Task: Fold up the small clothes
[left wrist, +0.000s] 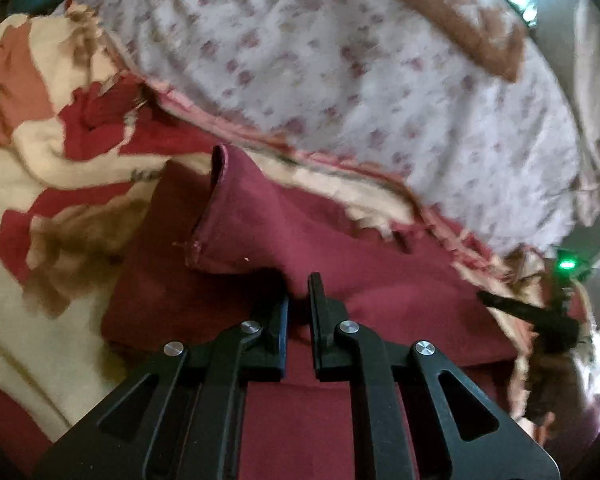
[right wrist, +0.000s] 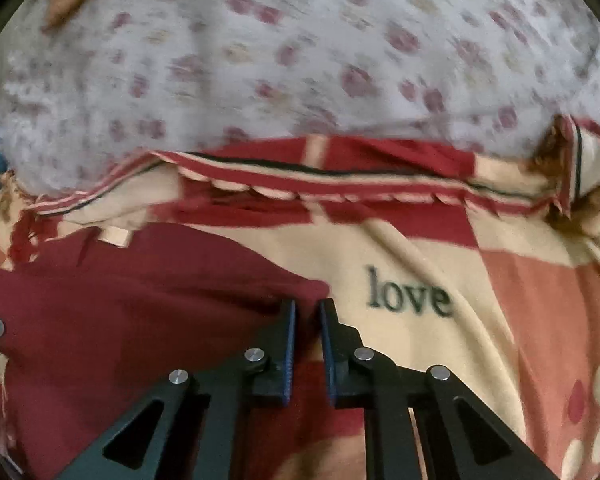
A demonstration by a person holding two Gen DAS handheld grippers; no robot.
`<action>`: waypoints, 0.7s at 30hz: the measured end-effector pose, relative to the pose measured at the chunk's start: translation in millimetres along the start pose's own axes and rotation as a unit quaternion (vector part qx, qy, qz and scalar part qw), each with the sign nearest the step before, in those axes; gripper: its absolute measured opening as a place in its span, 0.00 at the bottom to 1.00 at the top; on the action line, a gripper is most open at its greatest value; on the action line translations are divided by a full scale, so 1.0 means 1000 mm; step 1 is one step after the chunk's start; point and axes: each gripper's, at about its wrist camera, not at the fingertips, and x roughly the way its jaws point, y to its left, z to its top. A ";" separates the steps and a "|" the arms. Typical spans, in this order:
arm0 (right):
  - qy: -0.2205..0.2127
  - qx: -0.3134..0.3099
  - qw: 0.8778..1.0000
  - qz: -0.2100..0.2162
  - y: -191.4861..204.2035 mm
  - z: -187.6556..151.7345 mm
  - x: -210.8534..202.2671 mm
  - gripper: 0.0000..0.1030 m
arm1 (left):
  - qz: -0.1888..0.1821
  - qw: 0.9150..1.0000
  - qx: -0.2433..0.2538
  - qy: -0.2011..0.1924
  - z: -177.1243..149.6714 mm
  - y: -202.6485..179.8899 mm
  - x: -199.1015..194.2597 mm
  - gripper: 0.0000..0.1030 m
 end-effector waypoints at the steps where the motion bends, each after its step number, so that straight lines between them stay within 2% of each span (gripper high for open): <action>1: 0.000 0.009 1.000 0.013 -0.003 0.000 -0.003 0.11 | -0.002 1.000 -0.014 0.005 0.000 0.007 0.001 0.08; 3: -0.018 0.015 0.999 0.025 -0.006 -0.003 -0.021 0.12 | -0.006 0.999 -0.033 0.008 0.002 0.017 0.000 0.09; 5: -0.028 0.001 0.998 0.047 -0.003 -0.012 -0.045 0.36 | -0.009 0.999 -0.047 0.008 0.003 0.023 -0.003 0.11; 6: -0.025 -0.003 0.998 0.060 -0.001 -0.018 -0.053 0.52 | -0.009 0.999 -0.052 0.008 0.004 0.024 -0.005 0.13; 7: -0.019 -0.010 0.997 0.079 0.002 -0.025 -0.061 0.56 | -0.006 0.998 -0.054 0.007 0.004 0.025 -0.007 0.16; 9: -0.002 -0.026 0.995 0.100 0.012 -0.039 -0.070 0.56 | 0.004 0.998 -0.057 -0.001 0.004 0.026 -0.010 0.19; 11: 0.007 -0.037 0.995 0.094 0.023 -0.052 -0.069 0.56 | 0.013 0.998 -0.058 -0.006 0.004 0.028 -0.013 0.21; 12: 0.013 -0.046 0.995 0.090 0.025 -0.058 -0.065 0.51 | 0.016 0.998 -0.058 -0.005 0.003 0.029 -0.015 0.21; 13: 0.019 -0.059 0.995 0.084 0.028 -0.063 -0.060 0.30 | 0.019 0.998 -0.060 -0.002 0.002 0.030 -0.018 0.22; 14: 0.023 -0.066 0.994 0.079 0.029 -0.066 -0.058 0.21 | 0.022 0.998 -0.063 0.000 0.001 0.031 -0.021 0.22; 16: 0.013 -0.076 0.995 0.060 0.028 -0.074 -0.062 0.14 | 0.040 0.997 -0.062 -0.007 0.000 0.033 -0.033 0.27; 18: 0.003 -0.089 0.996 0.025 0.022 -0.079 -0.068 0.06 | 0.056 0.996 -0.057 -0.030 -0.001 0.035 -0.046 0.32; 19: 0.006 -0.088 0.996 0.000 0.017 -0.079 -0.066 0.01 | 0.064 0.995 -0.056 -0.042 0.001 0.035 -0.050 0.39; 20: 0.018 -0.084 0.996 -0.020 0.009 -0.081 -0.061 0.01 | 0.067 0.995 -0.053 -0.048 0.002 0.034 -0.052 0.44; 21: 0.023 -0.072 0.997 -0.013 0.001 -0.083 -0.060 0.01 | 0.065 0.996 -0.047 -0.050 0.003 0.032 -0.052 0.44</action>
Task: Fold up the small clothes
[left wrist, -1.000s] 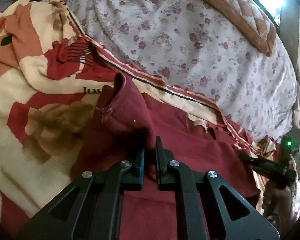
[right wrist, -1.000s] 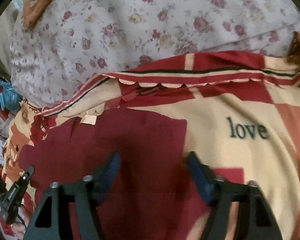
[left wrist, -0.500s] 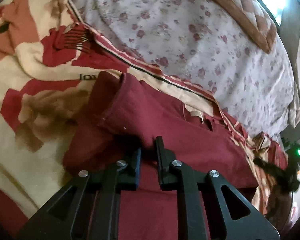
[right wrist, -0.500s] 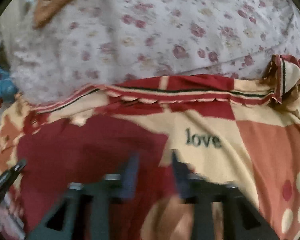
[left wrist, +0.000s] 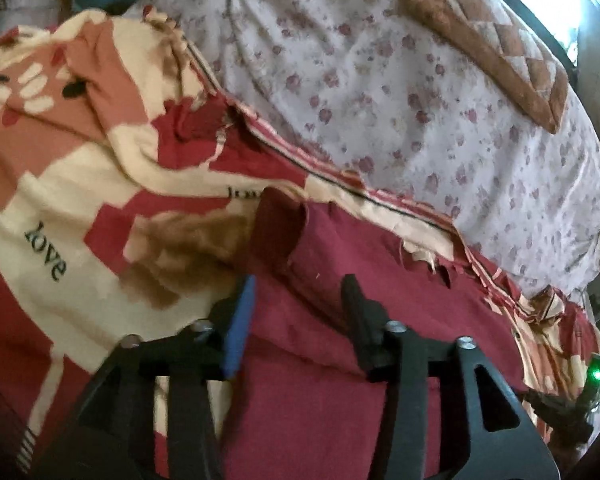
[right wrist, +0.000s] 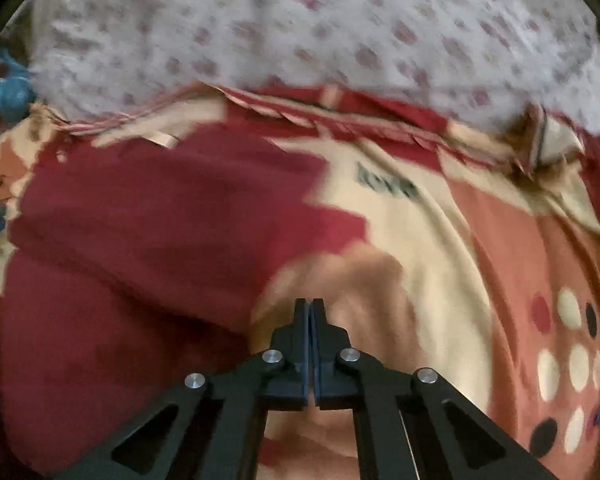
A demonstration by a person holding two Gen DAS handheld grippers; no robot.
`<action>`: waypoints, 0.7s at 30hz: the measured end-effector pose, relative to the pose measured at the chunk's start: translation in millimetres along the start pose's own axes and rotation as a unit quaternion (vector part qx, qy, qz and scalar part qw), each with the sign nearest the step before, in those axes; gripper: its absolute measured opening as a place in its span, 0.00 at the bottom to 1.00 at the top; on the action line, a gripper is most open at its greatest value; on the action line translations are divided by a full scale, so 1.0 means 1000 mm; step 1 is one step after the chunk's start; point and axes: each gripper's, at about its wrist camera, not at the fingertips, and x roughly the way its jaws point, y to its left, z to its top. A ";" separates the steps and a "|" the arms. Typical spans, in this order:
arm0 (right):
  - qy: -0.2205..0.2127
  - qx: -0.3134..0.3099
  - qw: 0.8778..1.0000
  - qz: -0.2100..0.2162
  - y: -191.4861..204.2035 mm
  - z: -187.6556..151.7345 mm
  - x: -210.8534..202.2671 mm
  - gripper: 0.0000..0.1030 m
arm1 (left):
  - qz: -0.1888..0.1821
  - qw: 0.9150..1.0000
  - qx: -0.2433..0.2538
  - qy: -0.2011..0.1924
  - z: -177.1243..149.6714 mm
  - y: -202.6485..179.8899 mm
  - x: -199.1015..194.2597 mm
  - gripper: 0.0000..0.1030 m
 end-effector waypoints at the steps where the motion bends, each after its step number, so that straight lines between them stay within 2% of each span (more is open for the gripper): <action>1: -0.006 0.014 1.000 0.014 -0.006 -0.001 -0.004 0.01 | -0.003 1.000 0.009 -0.001 0.001 -0.003 0.000 0.44; 2: -0.022 0.037 0.999 0.033 -0.012 -0.001 -0.014 0.01 | -0.002 1.000 0.017 -0.002 0.001 -0.007 0.002 0.44; 5: -0.058 0.073 0.994 0.052 -0.017 0.009 -0.035 0.04 | 0.008 0.999 0.043 0.006 0.004 -0.020 0.013 0.46; 6: -0.061 0.070 0.994 0.064 -0.011 0.013 -0.037 0.10 | 0.011 0.999 0.049 0.013 0.004 -0.022 0.018 0.46; 7: -0.059 0.059 0.994 0.072 -0.003 0.018 -0.036 0.28 | 0.013 0.999 0.049 0.017 0.003 -0.022 0.021 0.46; 9: -0.058 0.028 0.995 0.073 0.019 0.024 -0.033 0.50 | 0.023 0.998 0.059 0.023 0.000 -0.021 0.027 0.46; 11: -0.058 -0.011 0.996 0.064 0.040 0.024 -0.030 0.51 | 0.038 0.997 0.067 0.025 -0.001 -0.018 0.032 0.46; 14: -0.055 -0.076 0.995 0.021 0.065 0.019 -0.020 0.50 | 0.036 0.997 0.052 0.033 0.000 -0.009 0.035 0.46; 18: -0.064 -0.110 0.991 0.042 0.064 -0.001 -0.026 0.51 | 0.035 0.998 0.038 0.031 0.003 -0.003 0.034 0.46; 21: -0.056 -0.137 0.989 -0.001 0.061 -0.009 -0.016 0.51 | 0.038 0.998 0.036 0.031 0.002 -0.004 0.034 0.46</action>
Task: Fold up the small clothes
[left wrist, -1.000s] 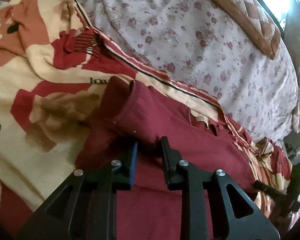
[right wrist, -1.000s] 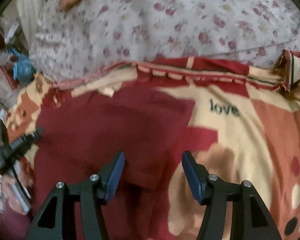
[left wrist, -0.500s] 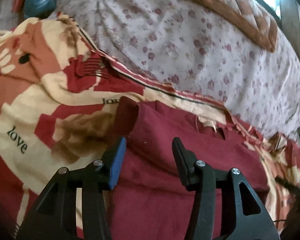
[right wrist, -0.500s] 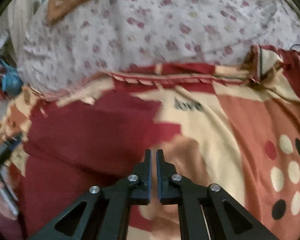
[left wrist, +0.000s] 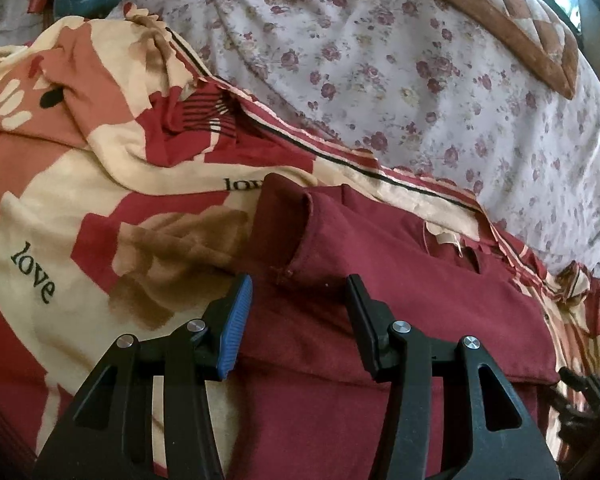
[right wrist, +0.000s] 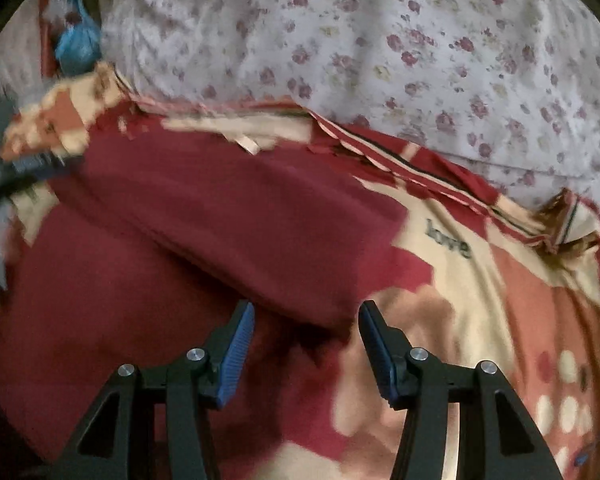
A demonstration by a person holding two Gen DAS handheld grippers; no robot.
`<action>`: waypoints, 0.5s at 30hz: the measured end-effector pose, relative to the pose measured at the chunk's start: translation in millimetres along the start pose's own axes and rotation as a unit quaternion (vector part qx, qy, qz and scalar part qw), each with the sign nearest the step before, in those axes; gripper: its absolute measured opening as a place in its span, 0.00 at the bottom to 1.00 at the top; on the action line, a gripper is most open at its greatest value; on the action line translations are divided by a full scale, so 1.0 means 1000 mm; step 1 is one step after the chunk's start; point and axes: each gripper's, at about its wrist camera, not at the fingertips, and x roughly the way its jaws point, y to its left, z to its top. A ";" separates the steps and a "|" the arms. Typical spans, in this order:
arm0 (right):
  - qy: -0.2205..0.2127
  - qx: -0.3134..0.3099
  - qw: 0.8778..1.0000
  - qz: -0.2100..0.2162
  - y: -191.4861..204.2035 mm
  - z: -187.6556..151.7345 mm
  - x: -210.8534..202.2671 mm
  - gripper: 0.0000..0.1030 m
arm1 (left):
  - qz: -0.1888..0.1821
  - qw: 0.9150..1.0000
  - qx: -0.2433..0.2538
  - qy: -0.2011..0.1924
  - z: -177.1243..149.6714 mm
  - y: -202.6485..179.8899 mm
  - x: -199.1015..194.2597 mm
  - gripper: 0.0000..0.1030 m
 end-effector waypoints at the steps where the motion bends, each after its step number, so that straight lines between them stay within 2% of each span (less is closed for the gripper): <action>1: 0.006 -0.008 1.000 -0.013 0.000 -0.002 0.006 0.51 | 0.001 1.000 0.001 -0.002 -0.001 0.000 -0.001 0.46; 2: 0.004 -0.006 1.000 -0.020 -0.002 -0.003 0.007 0.50 | 0.002 1.000 0.001 -0.003 -0.001 0.000 -0.002 0.46; 3: -0.008 0.009 1.000 -0.025 -0.006 -0.002 0.006 0.43 | 0.002 1.000 -0.001 -0.004 -0.001 0.000 -0.002 0.46; 4: -0.022 0.033 0.999 -0.022 -0.012 -0.001 0.005 0.32 | 0.001 1.000 -0.004 -0.006 -0.002 0.002 -0.003 0.46; 5: -0.032 0.063 0.997 -0.011 -0.021 0.001 0.005 0.28 | 0.001 1.000 -0.008 -0.008 -0.001 0.004 -0.004 0.46; 6: -0.033 0.086 0.996 -0.004 -0.028 0.001 0.006 0.24 | 0.001 1.000 -0.011 -0.009 -0.001 0.005 -0.005 0.46; 9: -0.014 0.096 0.995 -0.010 -0.032 -0.008 0.008 0.15 | 0.000 0.999 -0.028 -0.016 0.001 0.013 -0.009 0.46; 11: -0.015 0.096 0.995 -0.021 -0.032 -0.015 0.004 0.15 | -0.005 0.999 -0.040 -0.019 0.003 0.016 -0.011 0.46; 15: -0.006 0.118 0.993 -0.017 -0.038 -0.021 0.000 0.15 | -0.016 0.999 -0.041 -0.026 0.005 0.015 -0.017 0.46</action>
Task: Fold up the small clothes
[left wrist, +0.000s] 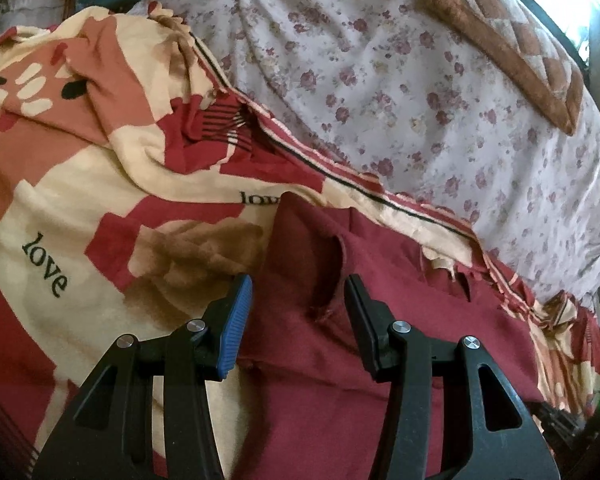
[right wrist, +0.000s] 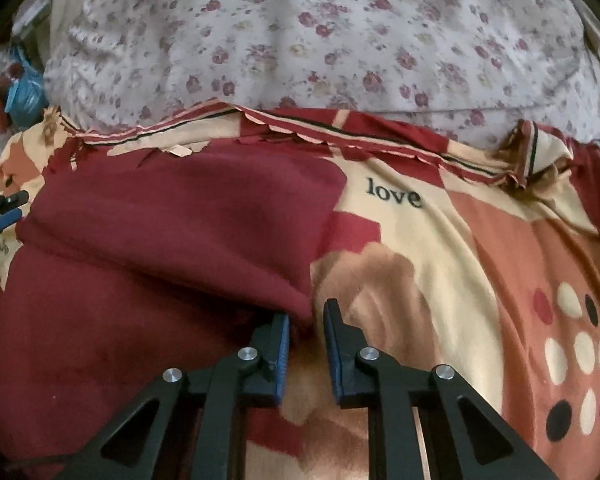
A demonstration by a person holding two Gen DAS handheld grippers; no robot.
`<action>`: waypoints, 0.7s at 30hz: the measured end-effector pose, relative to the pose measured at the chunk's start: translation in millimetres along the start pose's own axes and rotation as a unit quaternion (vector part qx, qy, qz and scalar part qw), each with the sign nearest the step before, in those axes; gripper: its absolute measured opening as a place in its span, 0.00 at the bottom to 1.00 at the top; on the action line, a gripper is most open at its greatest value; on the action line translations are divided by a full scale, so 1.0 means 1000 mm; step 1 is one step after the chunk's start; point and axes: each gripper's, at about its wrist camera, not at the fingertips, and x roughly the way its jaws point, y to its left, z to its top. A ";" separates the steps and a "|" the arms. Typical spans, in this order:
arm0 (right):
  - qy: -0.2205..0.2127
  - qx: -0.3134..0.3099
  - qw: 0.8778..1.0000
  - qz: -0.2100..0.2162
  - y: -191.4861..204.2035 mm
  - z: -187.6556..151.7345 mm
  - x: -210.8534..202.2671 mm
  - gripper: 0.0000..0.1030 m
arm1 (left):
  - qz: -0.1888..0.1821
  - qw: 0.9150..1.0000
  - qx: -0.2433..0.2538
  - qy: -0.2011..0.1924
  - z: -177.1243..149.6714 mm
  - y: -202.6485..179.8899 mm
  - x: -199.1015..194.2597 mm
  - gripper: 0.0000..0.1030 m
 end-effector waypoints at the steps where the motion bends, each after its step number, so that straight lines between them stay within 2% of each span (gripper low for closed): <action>1: 0.004 -0.006 1.000 0.001 0.001 0.000 -0.001 0.15 | -0.004 1.000 0.004 -0.003 0.000 -0.002 -0.002 0.46; 3: 0.012 -0.018 1.000 0.009 0.004 0.003 -0.011 0.17 | -0.014 1.000 0.013 -0.007 0.001 -0.007 -0.004 0.46; 5: 0.008 -0.004 1.000 0.021 -0.002 0.006 -0.028 0.30 | -0.027 0.999 0.027 -0.005 0.001 -0.016 -0.003 0.46; 6: -0.001 0.006 1.000 0.029 -0.005 0.008 -0.036 0.40 | -0.030 0.999 0.034 -0.004 0.000 -0.019 -0.002 0.46; 7: -0.011 0.018 0.999 0.034 -0.006 0.010 -0.043 0.45 | -0.030 0.999 0.042 -0.002 0.000 -0.024 0.000 0.46; 11: -0.031 0.043 0.996 0.071 0.001 0.035 -0.042 0.45 | -0.003 0.998 0.056 0.004 -0.001 -0.029 0.010 0.46; 14: -0.021 0.021 0.998 0.061 0.021 0.050 -0.015 0.45 | -0.011 0.998 0.054 0.028 0.000 -0.026 0.024 0.46; 16: -0.011 0.018 0.999 0.043 0.027 0.063 0.012 0.45 | -0.002 0.998 0.056 0.032 0.001 -0.026 0.033 0.46; 21: 0.031 0.043 0.998 0.017 0.011 0.078 0.073 0.45 | 0.055 0.994 0.074 0.059 -0.001 -0.023 0.056 0.46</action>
